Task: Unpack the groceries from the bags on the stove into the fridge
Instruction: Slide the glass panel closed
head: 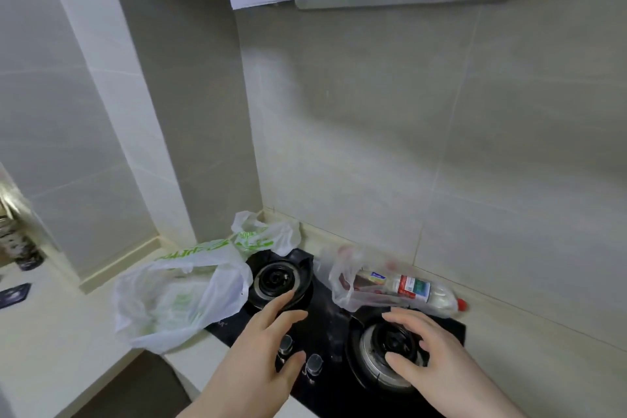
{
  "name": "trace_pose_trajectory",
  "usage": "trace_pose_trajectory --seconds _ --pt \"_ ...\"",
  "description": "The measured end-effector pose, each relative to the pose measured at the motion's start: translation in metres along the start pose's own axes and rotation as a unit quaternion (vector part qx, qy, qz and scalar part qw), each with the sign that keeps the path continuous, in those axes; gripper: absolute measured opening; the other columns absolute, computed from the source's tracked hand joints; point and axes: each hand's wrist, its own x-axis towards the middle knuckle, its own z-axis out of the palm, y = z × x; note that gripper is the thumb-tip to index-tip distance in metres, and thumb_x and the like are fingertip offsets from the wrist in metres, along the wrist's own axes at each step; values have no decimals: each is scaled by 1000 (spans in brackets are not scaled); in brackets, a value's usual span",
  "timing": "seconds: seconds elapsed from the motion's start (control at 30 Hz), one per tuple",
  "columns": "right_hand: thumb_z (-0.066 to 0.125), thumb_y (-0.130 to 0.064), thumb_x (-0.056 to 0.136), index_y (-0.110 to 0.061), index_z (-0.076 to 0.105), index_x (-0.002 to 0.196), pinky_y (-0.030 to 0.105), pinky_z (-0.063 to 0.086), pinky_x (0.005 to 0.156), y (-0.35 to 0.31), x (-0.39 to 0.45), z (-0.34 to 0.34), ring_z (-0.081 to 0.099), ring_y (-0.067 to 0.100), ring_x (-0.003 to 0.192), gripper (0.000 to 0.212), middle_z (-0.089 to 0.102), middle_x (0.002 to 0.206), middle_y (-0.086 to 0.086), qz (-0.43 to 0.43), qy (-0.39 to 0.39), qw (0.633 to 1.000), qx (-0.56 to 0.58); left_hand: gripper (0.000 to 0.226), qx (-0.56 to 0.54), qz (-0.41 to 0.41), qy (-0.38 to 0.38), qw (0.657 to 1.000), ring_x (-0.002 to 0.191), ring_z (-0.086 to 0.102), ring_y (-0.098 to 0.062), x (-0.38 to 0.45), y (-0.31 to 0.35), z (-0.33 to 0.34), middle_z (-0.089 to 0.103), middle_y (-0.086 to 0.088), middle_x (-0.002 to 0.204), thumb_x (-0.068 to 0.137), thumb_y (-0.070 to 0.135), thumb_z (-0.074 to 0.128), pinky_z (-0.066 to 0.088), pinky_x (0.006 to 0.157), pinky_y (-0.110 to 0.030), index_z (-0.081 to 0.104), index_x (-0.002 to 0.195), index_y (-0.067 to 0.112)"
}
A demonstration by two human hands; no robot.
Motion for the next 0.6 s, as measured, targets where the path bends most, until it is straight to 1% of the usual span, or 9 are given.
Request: trace_pose_trajectory --seconds 0.03,0.1,0.2,0.3,0.4,0.43,0.5,0.53,0.6 --pt "73 -52 81 -62 53 126 27 39 117 5 8 0 41 -14 134 51 44 138 -43 3 -6 1000 0 49 -5 -3 3 1000 138 32 12 6 -2 2 8 44 154 92 48 60 32 91 -1 45 139 53" --pt "72 -52 82 -61 55 126 26 40 116 22 23 1 44 -15 131 48 49 135 -42 13 -12 1000 3 49 -12 -6 -8 1000 139 29 14 19 -6 6 10 42 156 94 48 61 28 99 -3 45 140 51" --pt "72 -41 87 -54 59 124 24 40 114 42 46 -3 47 -14 128 42 53 132 -38 37 -10 999 -5 51 -18 -1 -36 999 146 25 7 42 -9 13 10 34 161 97 45 59 27 112 -12 43 145 48" --pt "72 -36 89 -49 61 125 22 42 108 60 71 -7 53 -8 125 40 58 130 -31 82 -3 997 -15 52 -16 2 -57 998 149 25 2 64 -11 16 10 31 163 98 41 58 28 112 -12 41 147 46" --pt "72 -31 89 -45 64 122 21 43 102 87 98 -8 58 1 125 37 63 130 -23 130 26 991 -30 53 -6 16 -63 998 151 21 1 83 -12 16 13 26 164 98 38 59 18 114 -10 42 149 42" --pt "71 -29 90 -42 64 126 22 43 102 94 107 -7 58 6 126 39 63 133 -18 142 27 989 -42 54 -5 19 -65 998 151 21 1 89 -13 16 14 26 164 98 38 59 18 114 -11 42 149 42" --pt "69 -25 93 -30 62 137 24 42 104 105 126 -6 55 14 131 45 61 140 -8 167 23 983 -70 54 -4 25 -68 997 151 22 -1 98 -15 16 14 26 164 98 38 59 20 117 -14 41 149 42" --pt "67 -23 93 -27 61 140 24 41 104 111 136 -5 55 16 132 47 60 140 -6 181 15 980 -75 54 -5 27 -69 997 151 23 -1 101 -16 16 13 26 164 98 39 58 21 117 -14 41 149 42" --pt "63 -23 92 -25 63 138 22 43 100 133 161 -1 58 19 130 46 64 138 -5 203 -3 974 -96 54 -4 30 -69 997 151 22 0 106 -20 17 13 29 162 98 39 58 20 116 -13 41 149 42"
